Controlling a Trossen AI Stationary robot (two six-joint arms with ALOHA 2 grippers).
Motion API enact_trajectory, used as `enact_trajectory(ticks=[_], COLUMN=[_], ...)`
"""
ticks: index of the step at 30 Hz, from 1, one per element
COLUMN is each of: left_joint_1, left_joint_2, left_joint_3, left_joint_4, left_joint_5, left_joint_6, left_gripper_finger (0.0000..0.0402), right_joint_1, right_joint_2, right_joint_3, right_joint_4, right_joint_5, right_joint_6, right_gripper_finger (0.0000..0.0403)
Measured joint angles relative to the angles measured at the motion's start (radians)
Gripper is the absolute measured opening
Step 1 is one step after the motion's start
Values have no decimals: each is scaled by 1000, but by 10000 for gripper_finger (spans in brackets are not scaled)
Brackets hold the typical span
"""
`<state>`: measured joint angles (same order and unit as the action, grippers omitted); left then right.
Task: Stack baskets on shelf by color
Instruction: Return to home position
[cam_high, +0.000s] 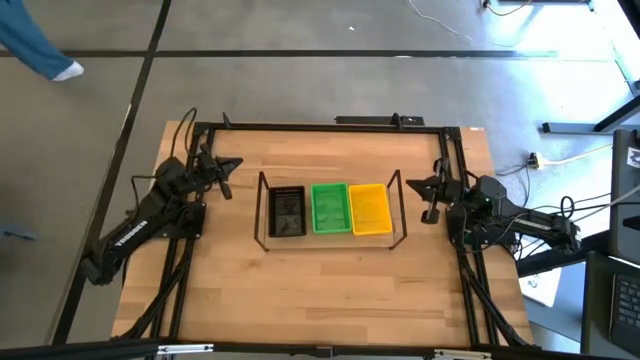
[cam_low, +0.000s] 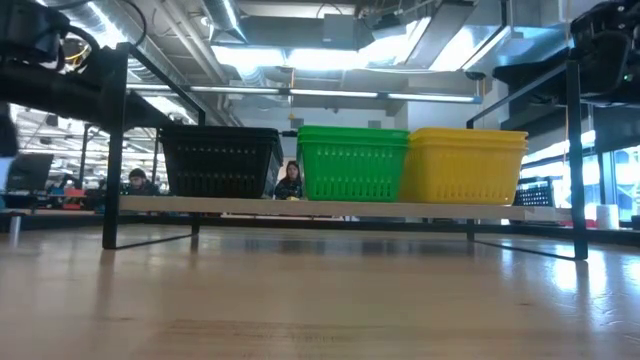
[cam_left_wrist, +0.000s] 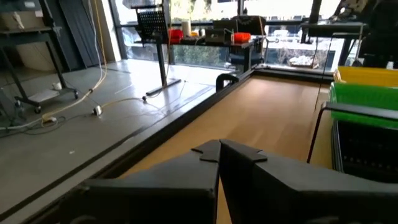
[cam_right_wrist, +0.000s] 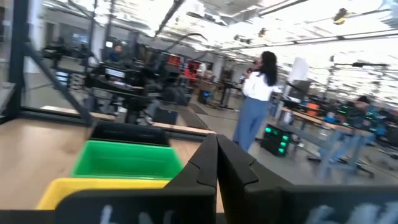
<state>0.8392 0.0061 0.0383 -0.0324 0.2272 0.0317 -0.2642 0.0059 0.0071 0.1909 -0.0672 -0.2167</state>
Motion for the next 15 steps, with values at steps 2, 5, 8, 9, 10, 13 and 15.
enact_trajectory(ticks=[2, 5, 8, 9, 10, 13, 15], left_joint_1=[0, 0, 0, 0, 0, 0, 0], left_joint_2=[0, 0, 0, 0, 0, 0, 0], left_joint_3=[-12, -28, -30, -30, -30, -30, -30], left_joint_4=[38, 76, 71, 67, 66, 67, 68], left_joint_5=[4, -30, -102, -121, -134, -148, -147], left_joint_6=[1, -18, -78, -92, -101, -75, -49], left_gripper_finger=[0, 0, 1, 2, 2, 4, 3], right_joint_1=[0, 0, 0, 0, 0, 0, 0], right_joint_2=[0, 0, 0, 0, 0, 0, 0], right_joint_3=[0, 0, 0, 0, 0, 0, 0], right_joint_4=[0, -1, -1, -1, -1, -1, -1], right_joint_5=[-30, -49, -49, -49, -49, -50, -50], right_joint_6=[2, 22, 29, 28, 28, 30, 29], right_gripper_finger=[0, 0, 1, 2, 4, 9, 11])
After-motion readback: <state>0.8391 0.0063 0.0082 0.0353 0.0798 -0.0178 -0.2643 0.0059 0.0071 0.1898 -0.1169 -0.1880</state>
